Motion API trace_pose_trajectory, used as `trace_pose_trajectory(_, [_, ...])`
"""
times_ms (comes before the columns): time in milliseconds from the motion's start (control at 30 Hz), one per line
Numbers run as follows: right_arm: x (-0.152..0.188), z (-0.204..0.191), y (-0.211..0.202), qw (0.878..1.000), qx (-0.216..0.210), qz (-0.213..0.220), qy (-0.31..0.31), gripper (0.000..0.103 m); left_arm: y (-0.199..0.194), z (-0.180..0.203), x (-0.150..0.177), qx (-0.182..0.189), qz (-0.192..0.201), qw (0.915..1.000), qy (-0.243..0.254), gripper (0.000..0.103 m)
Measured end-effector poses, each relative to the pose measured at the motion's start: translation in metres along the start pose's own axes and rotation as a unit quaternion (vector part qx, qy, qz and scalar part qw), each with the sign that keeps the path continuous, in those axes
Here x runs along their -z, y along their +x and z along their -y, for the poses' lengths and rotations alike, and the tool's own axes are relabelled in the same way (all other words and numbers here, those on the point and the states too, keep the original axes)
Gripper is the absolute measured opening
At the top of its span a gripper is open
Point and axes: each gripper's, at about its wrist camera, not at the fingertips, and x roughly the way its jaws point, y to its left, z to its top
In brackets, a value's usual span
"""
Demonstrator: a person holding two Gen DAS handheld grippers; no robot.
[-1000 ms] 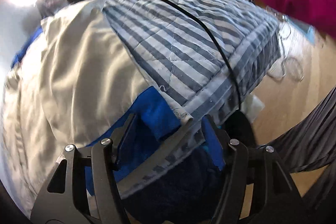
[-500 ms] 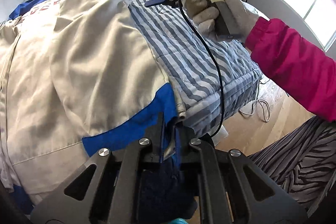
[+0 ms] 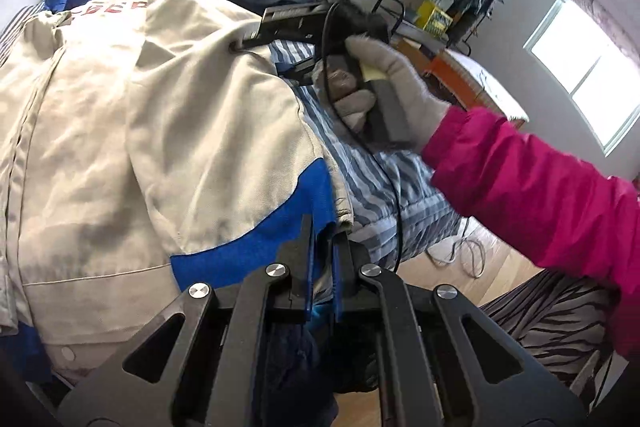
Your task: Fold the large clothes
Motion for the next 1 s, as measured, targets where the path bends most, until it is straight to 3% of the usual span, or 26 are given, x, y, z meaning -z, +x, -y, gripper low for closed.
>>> trace_pose_trajectory(33, [0.000, -0.006, 0.006, 1.000, -0.003, -0.008, 0.002, 0.018, -0.003, -0.002, 0.000, 0.000, 0.003, 1.0000, -0.001, 0.005])
trace_pose_trajectory(133, [-0.001, -0.046, 0.003, 0.998, 0.046, 0.005, -0.053, 0.004, -0.012, -0.008, 0.001, 0.007, 0.010, 0.9999, -0.007, 0.004])
trace_pose_trajectory(267, [-0.001, -0.097, -0.017, 0.992, 0.046, 0.030, -0.109, 0.001, -0.025, -0.011, 0.007, 0.022, 0.020, 0.9995, -0.010, 0.004])
trace_pose_trajectory(333, [-0.001, -0.101, -0.015, 0.989, 0.086, 0.022, -0.114, 0.001, -0.026, -0.016, 0.010, 0.020, 0.023, 0.9995, -0.011, 0.004])
trace_pose_trajectory(400, [-0.001, -0.086, 0.000, 0.987, 0.143, 0.001, -0.071, 0.000, -0.024, -0.026, 0.012, 0.027, 0.019, 0.9991, -0.028, 0.004])
trace_pose_trajectory(467, [0.001, -0.075, 0.009, 0.978, 0.201, -0.010, -0.046, 0.000, -0.021, -0.036, 0.011, 0.030, 0.016, 0.9985, -0.042, 0.004])
trace_pose_trajectory(567, [0.002, -0.090, 0.014, 0.966, 0.251, 0.001, -0.053, 0.000, -0.026, -0.048, 0.012, 0.037, 0.023, 0.9975, -0.055, 0.003])
trace_pose_trajectory(800, [0.003, -0.193, 0.045, 0.923, 0.335, 0.003, -0.189, 0.000, -0.055, -0.081, 0.030, 0.035, 0.046, 0.9934, -0.099, 0.003])
trace_pose_trajectory(1000, [0.020, -0.256, 0.118, 0.884, 0.371, -0.028, -0.282, 0.000, -0.080, -0.117, 0.056, 0.009, 0.053, 0.9874, -0.149, 0.001])
